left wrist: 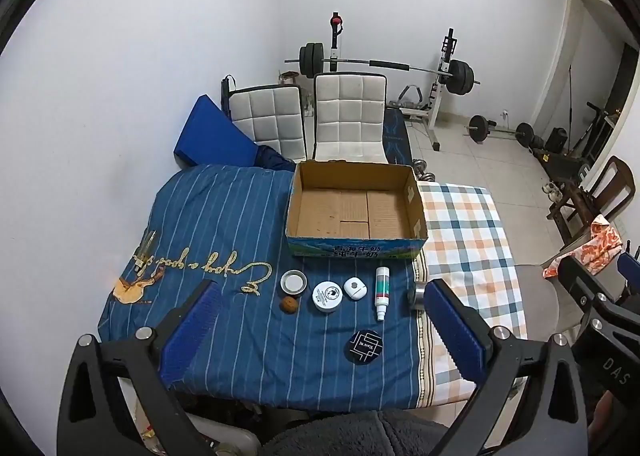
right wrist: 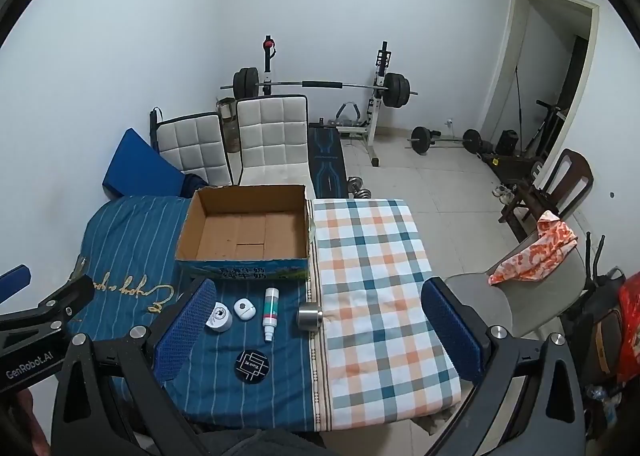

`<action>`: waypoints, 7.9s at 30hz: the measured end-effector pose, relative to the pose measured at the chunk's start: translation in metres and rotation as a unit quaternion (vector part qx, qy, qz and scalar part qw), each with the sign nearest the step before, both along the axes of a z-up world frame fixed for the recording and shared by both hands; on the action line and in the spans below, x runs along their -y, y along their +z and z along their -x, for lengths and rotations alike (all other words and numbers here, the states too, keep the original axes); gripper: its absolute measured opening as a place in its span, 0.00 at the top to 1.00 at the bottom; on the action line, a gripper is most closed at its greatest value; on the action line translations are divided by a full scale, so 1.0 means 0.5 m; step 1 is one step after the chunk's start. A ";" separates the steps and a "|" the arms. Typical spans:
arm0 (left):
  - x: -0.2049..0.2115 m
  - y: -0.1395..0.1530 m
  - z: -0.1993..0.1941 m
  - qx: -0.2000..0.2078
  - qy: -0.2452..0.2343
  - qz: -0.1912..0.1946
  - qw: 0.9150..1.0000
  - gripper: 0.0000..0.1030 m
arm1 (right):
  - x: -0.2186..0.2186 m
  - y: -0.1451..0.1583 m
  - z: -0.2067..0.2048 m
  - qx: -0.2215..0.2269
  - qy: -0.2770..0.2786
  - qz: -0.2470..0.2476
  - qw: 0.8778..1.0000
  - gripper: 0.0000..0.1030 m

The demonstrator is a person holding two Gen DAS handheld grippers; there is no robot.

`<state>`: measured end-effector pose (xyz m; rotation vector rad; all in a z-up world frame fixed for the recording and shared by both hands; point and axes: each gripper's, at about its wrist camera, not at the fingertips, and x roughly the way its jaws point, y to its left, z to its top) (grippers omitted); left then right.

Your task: Organize rigid objects

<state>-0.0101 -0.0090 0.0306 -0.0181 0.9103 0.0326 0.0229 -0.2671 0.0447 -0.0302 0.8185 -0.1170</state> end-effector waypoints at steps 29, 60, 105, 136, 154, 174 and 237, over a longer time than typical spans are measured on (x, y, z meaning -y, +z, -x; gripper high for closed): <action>0.012 0.005 0.012 0.007 0.001 0.001 1.000 0.00 | 0.007 0.010 0.018 0.009 -0.001 0.001 1.000 0.00; 0.006 0.007 0.008 0.010 0.000 0.000 1.000 0.00 | 0.011 0.011 -0.002 0.012 -0.006 -0.005 1.000 0.00; -0.119 -0.720 -0.392 -0.310 0.047 0.051 0.948 0.10 | 0.140 -0.795 -0.437 -0.365 -0.031 -0.095 0.926 0.02; 0.082 -0.915 -0.416 -0.368 0.004 -0.015 0.930 0.35 | 0.052 -1.039 -0.405 -0.469 -0.042 -0.116 0.875 0.41; 0.152 -0.463 -0.513 -0.197 -0.030 0.053 0.978 0.35 | -0.005 -0.599 -0.424 -0.334 0.109 -0.154 0.923 0.41; 0.080 -0.817 -0.983 -0.338 -0.017 0.192 0.921 0.35 | -0.077 -0.842 -0.937 -0.354 0.050 -0.093 0.929 0.41; 0.086 -0.450 -0.635 -0.148 -0.036 0.048 0.987 0.02 | -0.144 -0.557 -0.597 -0.234 0.050 -0.064 0.969 0.05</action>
